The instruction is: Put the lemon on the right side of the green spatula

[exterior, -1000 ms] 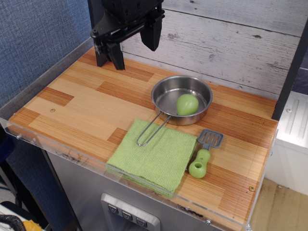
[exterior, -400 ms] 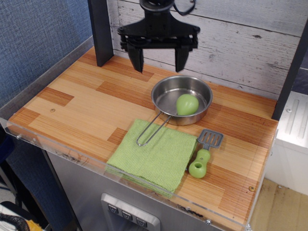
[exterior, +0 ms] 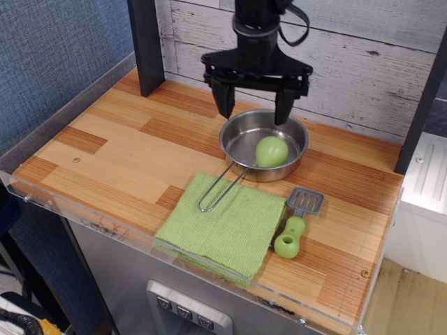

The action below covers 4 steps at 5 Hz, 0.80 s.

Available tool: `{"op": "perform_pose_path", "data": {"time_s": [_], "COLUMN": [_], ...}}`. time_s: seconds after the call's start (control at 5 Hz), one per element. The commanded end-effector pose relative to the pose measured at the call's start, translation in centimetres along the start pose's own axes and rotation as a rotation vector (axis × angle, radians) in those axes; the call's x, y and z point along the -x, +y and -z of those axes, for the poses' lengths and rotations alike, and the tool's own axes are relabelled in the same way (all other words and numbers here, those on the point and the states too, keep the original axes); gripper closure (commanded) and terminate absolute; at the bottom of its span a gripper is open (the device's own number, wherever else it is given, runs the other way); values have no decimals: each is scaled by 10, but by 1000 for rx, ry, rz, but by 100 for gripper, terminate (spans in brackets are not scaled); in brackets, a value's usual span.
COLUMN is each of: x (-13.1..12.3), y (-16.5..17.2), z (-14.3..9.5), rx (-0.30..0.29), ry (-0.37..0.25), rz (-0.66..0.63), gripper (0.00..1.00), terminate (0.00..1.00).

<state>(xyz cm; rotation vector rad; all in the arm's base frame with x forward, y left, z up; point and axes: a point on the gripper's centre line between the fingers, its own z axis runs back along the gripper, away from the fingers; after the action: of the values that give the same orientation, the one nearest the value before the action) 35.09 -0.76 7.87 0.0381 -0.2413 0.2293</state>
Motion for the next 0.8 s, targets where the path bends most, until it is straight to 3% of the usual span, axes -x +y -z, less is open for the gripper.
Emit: {"op": "perform_pose_path", "data": {"time_s": [0.0,0.2,0.6], "x": [-12,-5,12], "y": [-22,-25,-15], "z": [15,28,34], "rx": [-13,-43,-76], "ry": [-19,3,24], "rz": [30,67,104], "gripper": [0,0,0], "terminate": [0,0,0]}}
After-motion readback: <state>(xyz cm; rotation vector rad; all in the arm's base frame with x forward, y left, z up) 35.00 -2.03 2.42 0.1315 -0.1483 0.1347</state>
